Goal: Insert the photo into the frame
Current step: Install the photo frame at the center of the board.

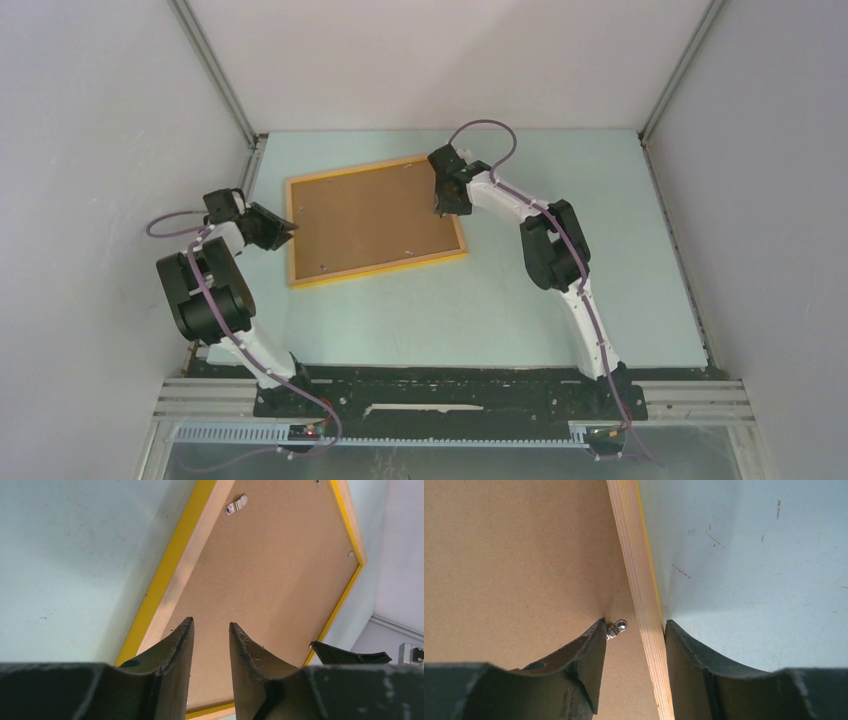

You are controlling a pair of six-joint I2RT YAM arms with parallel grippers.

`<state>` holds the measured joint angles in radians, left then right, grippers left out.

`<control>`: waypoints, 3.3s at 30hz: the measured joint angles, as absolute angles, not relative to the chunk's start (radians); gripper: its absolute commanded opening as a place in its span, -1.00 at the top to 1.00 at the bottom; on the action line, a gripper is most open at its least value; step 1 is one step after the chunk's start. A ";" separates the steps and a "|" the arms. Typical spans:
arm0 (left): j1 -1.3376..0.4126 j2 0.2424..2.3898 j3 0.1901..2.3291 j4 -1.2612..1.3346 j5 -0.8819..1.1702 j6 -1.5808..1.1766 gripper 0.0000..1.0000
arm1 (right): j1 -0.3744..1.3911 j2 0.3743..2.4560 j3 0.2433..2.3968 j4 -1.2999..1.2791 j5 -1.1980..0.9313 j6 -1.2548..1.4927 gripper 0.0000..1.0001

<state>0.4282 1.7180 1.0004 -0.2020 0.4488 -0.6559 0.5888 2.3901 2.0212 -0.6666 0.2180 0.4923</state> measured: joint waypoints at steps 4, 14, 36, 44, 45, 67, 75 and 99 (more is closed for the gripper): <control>0.428 1.718 1.000 -0.204 0.449 -0.656 0.25 | 0.588 2.388 2.020 -0.668 0.221 0.491 0.07; 0.428 1.709 1.000 -0.205 0.449 -0.656 0.25 | 0.591 2.381 1.998 -0.638 0.196 0.473 -0.26; 0.428 1.707 1.000 -0.205 0.449 -0.656 0.25 | 0.647 2.383 2.041 -0.763 0.284 0.440 -0.17; 0.428 1.707 1.000 -0.205 0.449 -0.656 0.25 | 0.635 2.383 2.041 -0.760 0.252 0.443 -0.35; 0.428 1.707 1.000 -0.205 0.449 -0.656 0.25 | 0.635 2.383 2.040 -0.757 0.250 0.443 -0.35; 0.428 1.707 1.000 -0.204 0.450 -0.656 0.25 | 0.615 2.397 2.059 -0.759 0.237 0.490 -0.19; 0.428 1.707 1.000 -0.204 0.450 -0.656 0.25 | 0.615 2.413 2.091 -0.790 0.243 0.492 0.17; 0.429 1.707 1.000 -0.204 0.450 -0.657 0.25 | 0.592 2.354 1.979 -0.700 0.210 0.447 0.64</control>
